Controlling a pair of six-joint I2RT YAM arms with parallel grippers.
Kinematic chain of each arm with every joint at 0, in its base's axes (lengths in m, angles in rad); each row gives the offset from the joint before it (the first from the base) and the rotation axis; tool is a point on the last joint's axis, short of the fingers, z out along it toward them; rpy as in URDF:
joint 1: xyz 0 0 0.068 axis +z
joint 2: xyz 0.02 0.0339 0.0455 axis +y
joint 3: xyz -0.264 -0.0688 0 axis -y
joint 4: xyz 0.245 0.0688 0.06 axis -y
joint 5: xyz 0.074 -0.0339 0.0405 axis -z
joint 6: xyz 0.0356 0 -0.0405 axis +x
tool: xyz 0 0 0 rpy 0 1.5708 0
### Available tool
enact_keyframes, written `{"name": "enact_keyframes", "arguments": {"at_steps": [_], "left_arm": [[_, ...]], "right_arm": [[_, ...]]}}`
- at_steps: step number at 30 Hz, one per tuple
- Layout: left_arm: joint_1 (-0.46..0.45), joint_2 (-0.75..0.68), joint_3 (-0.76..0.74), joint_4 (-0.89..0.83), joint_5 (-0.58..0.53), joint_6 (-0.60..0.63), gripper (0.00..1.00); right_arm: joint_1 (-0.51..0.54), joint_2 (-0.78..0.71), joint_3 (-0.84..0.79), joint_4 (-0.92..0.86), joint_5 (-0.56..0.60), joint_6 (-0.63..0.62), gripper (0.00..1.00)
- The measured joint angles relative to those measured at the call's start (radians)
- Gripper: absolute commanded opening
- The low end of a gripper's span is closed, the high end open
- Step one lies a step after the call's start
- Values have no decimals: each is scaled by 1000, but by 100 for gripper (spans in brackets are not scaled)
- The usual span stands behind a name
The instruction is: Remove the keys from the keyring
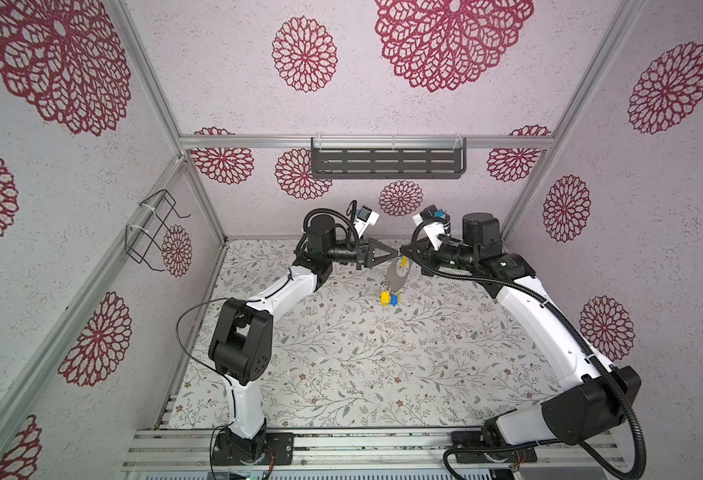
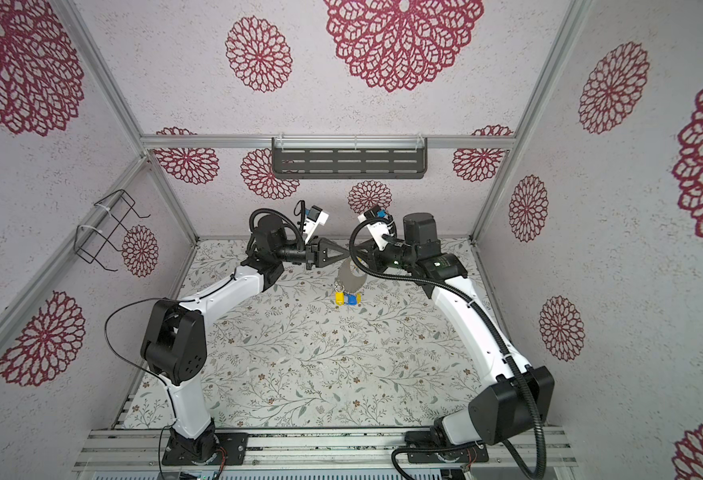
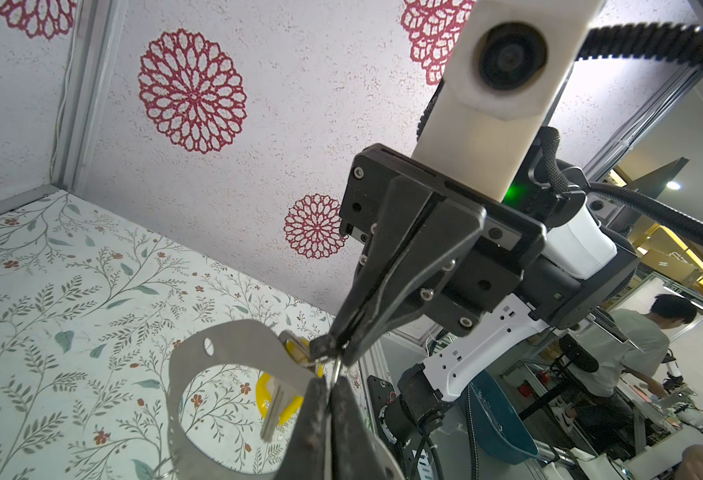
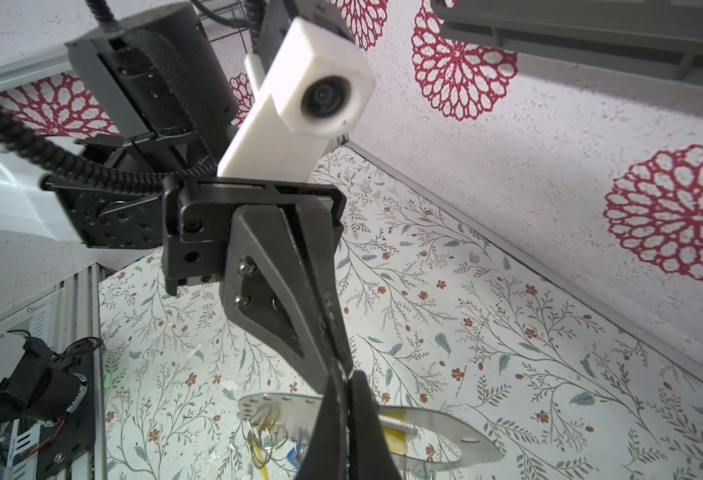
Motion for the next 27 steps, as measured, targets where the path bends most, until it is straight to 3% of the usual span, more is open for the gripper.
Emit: {"name": "enact_keyframes", "arguments": {"at_steps": [3, 6, 13, 15, 17, 22, 27], "left_arm": [[0, 0, 0, 8, -1, -5, 14], [0, 0, 0, 21, 1, -13, 0], [0, 1, 0, 19, -19, -4, 0], [2, 0, 0, -6, -37, 18, 0], [1, -2, 5, -52, -48, 40, 0], [4, -2, 12, -113, -52, 44, 0], [7, -2, 16, -50, -11, -50, 0]], "right_arm": [[5, 0, 0, 2, 4, 5, 0], [12, 0, 0, 7, 11, 9, 0], [16, 0, 0, 15, 47, 30, 0], [16, -5, -13, 27, 68, 41, 25], [13, -24, -50, 51, 83, 58, 44], [-49, -119, -167, 124, 58, 101, 44], [-100, -159, -259, 209, 1, 111, 45]]}}
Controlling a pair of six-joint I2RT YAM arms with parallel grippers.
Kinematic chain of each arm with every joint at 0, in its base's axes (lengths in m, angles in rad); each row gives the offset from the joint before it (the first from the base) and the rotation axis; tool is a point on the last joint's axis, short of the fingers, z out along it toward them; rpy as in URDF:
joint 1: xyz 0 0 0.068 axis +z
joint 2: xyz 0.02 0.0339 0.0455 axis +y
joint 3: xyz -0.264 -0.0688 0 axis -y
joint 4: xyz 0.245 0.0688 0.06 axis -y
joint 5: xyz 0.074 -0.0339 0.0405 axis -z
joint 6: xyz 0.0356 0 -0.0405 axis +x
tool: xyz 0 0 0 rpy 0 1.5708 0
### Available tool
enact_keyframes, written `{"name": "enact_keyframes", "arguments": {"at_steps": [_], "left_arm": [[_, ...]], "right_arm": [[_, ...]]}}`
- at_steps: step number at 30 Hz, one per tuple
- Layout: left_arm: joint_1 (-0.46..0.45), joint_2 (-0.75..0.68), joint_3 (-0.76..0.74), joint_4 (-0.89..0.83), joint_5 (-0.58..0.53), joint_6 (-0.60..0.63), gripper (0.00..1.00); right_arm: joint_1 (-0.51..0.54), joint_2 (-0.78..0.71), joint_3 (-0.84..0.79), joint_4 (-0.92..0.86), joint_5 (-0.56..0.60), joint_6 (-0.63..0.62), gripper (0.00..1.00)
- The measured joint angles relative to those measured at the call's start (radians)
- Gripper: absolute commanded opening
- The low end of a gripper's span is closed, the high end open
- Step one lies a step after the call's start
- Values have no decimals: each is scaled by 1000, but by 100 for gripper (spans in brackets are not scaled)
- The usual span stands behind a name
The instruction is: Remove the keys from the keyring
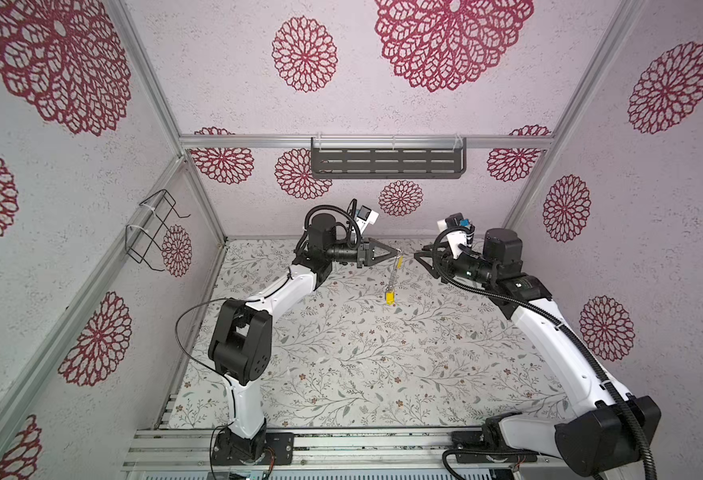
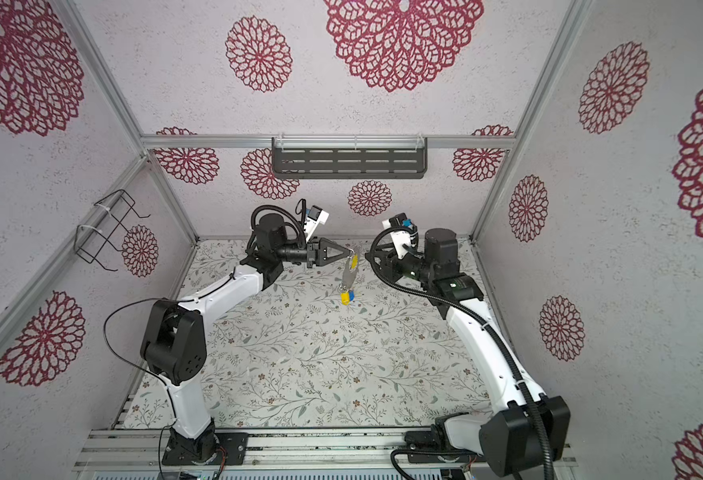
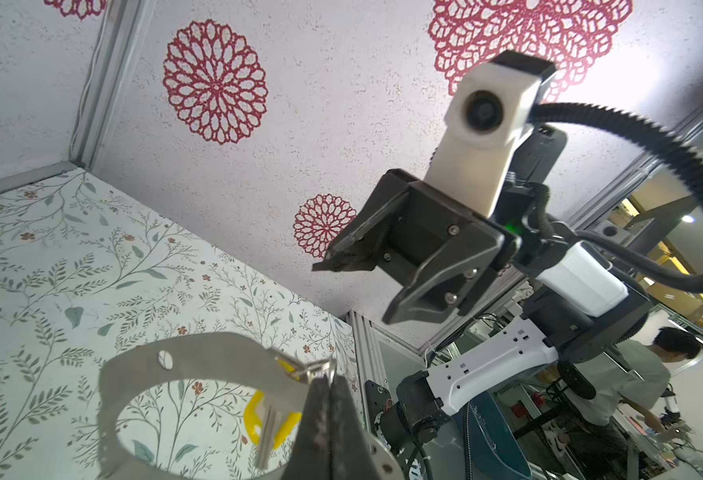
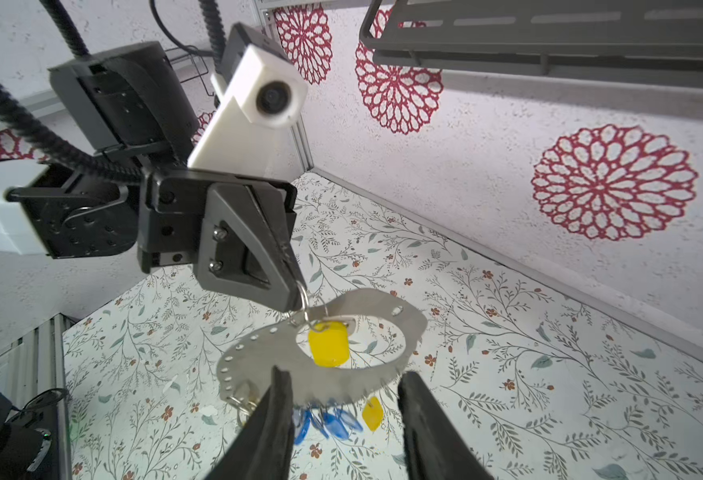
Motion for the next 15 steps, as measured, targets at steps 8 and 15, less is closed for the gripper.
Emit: {"name": "enact_keyframes", "arguments": {"at_steps": [8, 15], "left_arm": [[1, 2, 42, 190, 60, -184, 0], [1, 2, 43, 221, 66, -226, 0]], "right_arm": [[13, 57, -10, 42, -99, 15, 59], [31, 94, 49, 58, -115, 16, 59]]}}
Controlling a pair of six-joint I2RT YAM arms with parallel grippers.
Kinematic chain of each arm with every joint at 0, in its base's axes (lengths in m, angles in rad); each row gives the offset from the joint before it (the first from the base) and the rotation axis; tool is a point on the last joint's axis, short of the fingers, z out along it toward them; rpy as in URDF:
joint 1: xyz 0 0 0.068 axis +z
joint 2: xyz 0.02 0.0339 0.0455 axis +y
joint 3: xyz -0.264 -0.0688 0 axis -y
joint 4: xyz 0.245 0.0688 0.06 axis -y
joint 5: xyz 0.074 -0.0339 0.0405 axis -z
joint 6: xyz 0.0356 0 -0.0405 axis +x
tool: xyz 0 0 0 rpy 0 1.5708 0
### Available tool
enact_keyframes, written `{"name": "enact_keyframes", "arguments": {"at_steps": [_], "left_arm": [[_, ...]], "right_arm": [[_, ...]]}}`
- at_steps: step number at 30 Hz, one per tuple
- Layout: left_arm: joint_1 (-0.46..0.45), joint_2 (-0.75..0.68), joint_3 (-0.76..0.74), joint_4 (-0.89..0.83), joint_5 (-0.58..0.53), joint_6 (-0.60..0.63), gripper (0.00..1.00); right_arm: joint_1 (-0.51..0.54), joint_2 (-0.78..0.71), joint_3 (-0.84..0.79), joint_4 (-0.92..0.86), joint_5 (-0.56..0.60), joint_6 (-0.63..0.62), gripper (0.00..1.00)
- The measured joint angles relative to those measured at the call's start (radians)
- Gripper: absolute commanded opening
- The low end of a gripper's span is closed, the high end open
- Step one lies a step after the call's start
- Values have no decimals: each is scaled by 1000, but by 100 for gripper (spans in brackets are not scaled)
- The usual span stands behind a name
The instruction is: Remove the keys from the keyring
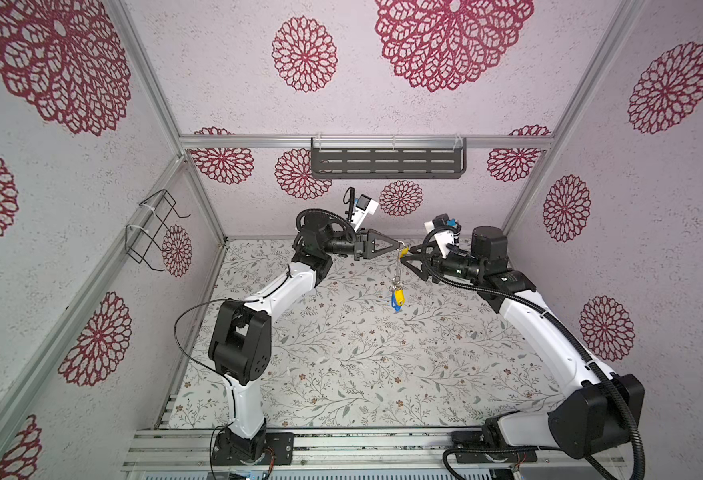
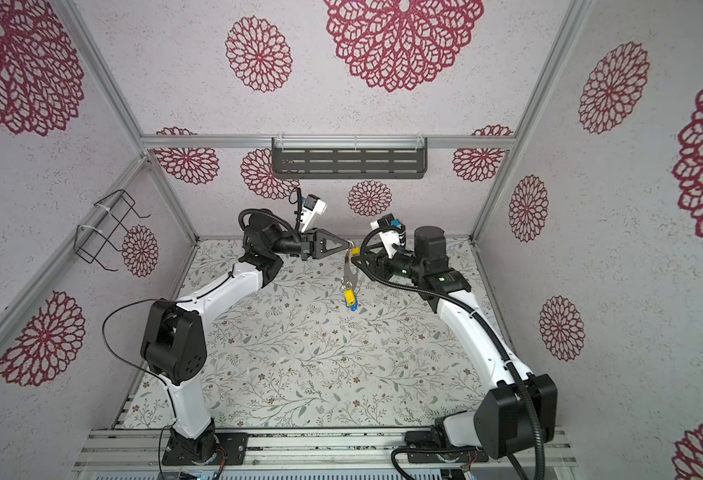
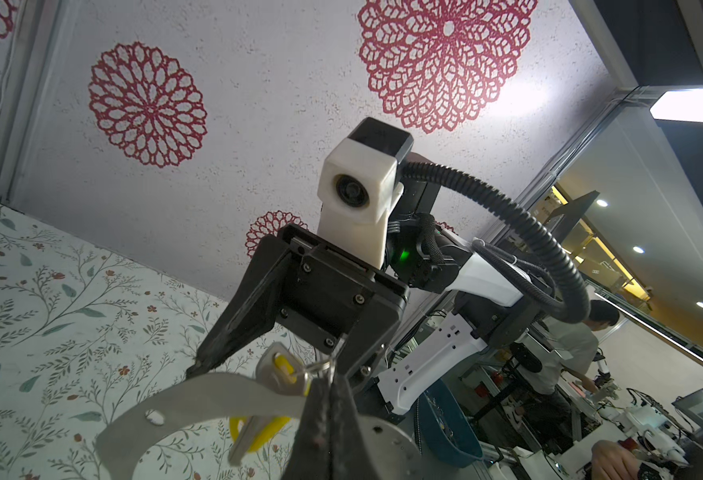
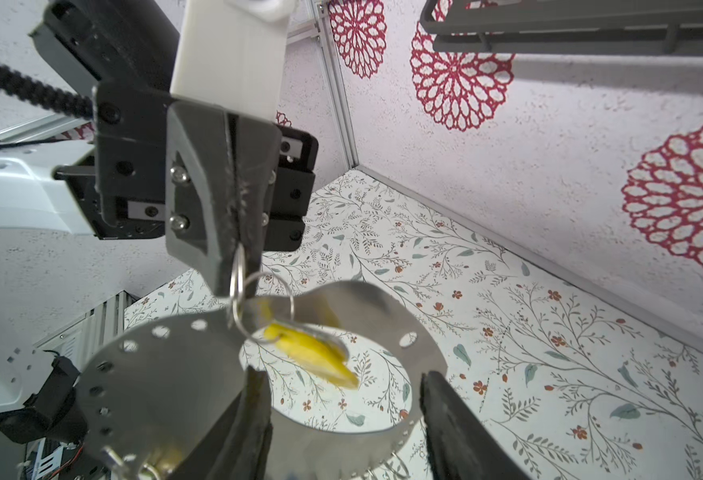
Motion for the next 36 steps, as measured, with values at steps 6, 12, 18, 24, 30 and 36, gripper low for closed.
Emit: {"name": "enact_keyframes", "arguments": {"at_steps": [6, 12, 18, 24, 30, 36], "left_arm": [[1, 0, 1, -15, -5, 13, 0], [10, 0, 4, -99, -16, 78, 0], [12, 0, 4, -172, -47, 140, 0], [9, -18, 5, -307, -114, 256, 0], [-5, -62, -44, -298, -229, 267, 0], [-15, -80, -146, -130, -335, 192, 0]], "right_arm": [[19, 54, 82, -23, 2, -10, 52], [49, 92, 121, -69, 26, -34, 23], [55, 84, 116, -105, 58, -51, 3], [56, 47, 72, -112, 119, -56, 0], [80, 41, 45, -64, 160, -43, 0], [146, 41, -4, 24, 246, 2, 0]]}}
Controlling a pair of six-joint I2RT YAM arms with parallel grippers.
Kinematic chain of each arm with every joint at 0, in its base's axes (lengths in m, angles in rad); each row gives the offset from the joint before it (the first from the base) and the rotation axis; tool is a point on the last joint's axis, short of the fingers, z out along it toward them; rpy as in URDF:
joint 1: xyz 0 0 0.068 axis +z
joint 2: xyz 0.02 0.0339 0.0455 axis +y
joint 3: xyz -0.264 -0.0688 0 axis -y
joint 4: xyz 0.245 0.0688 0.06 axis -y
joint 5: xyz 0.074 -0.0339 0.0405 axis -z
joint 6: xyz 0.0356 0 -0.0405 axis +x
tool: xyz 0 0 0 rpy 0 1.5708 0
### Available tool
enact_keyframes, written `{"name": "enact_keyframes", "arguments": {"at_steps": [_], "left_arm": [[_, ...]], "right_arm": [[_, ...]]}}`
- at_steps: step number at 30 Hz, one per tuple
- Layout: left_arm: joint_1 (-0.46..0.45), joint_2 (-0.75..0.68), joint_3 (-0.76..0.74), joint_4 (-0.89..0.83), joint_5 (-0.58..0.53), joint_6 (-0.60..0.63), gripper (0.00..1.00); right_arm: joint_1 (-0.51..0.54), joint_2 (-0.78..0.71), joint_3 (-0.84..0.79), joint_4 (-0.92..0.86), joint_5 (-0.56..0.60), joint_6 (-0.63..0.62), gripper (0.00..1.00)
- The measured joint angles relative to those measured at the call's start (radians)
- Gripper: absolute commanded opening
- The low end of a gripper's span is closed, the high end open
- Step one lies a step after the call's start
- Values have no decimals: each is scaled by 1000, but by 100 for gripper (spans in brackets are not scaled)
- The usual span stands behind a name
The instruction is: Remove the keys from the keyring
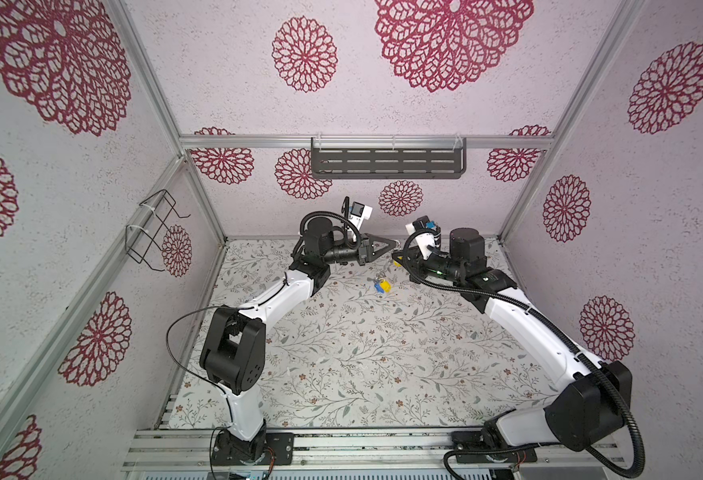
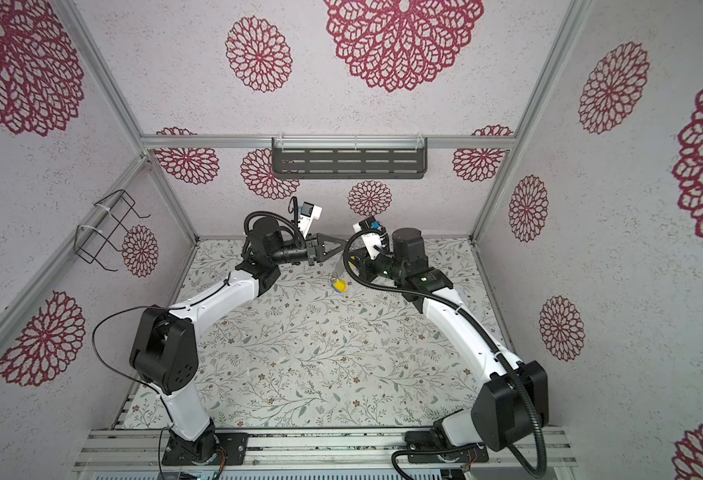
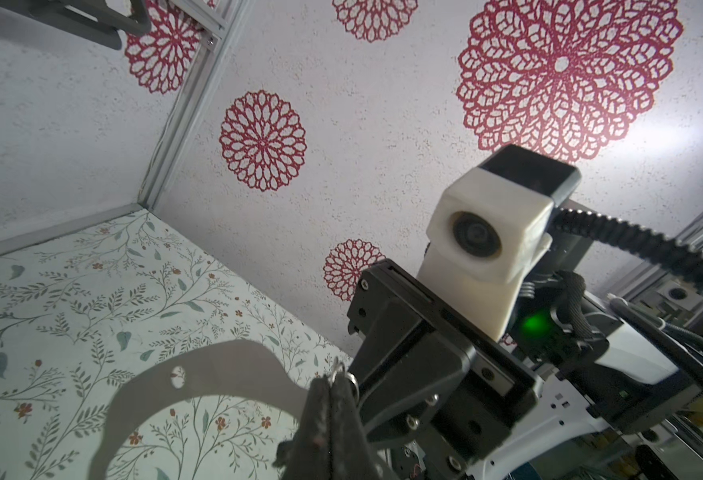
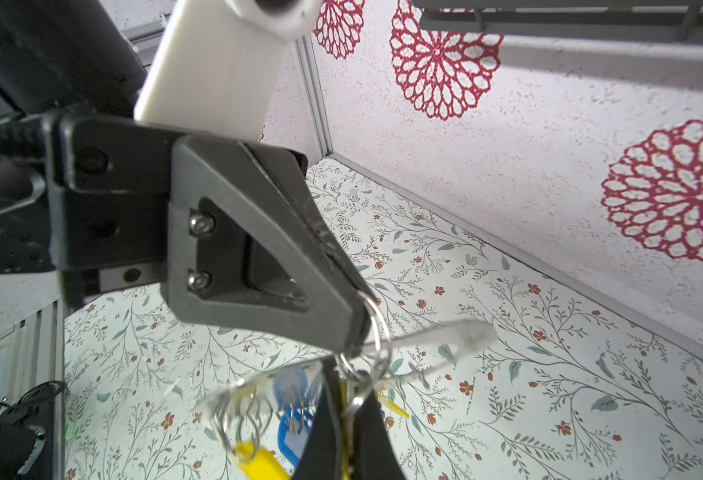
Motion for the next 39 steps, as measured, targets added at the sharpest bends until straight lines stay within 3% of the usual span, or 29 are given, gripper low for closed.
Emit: {"name": "enact_keyframes", "arguments": {"at_steps": [6, 12, 16, 22, 24, 29, 33, 36, 39], "left_arm": [[-23, 0, -90, 188, -134, -68, 0], [-53, -6, -199, 373, -356, -100, 0], [-75, -31, -267, 420, -487, -103, 0], [-97, -76, -305, 427, -591, -98, 0], [-99, -81, -307, 426, -598, -95, 0], [-108, -85, -307, 462, -592, -95, 0], [-103, -101, -307, 496, -561, -99, 0], [-89, -107, -304, 502, -500, -104, 0], [-72, -108, -303, 500, -441, -106, 0]], "right_arm": [[38, 31, 5, 53, 76, 27, 0], [57, 100, 58, 67, 126, 43, 0], [71, 124, 66, 76, 138, 44, 0], [98, 125, 51, 117, 158, 48, 0], [104, 119, 51, 117, 169, 54, 3], [119, 39, 1, 53, 201, 79, 38], [104, -76, -46, -16, 171, 96, 37], [16, -168, -47, -20, 137, 126, 28], [-93, -233, -46, 13, 77, 169, 26]]}}
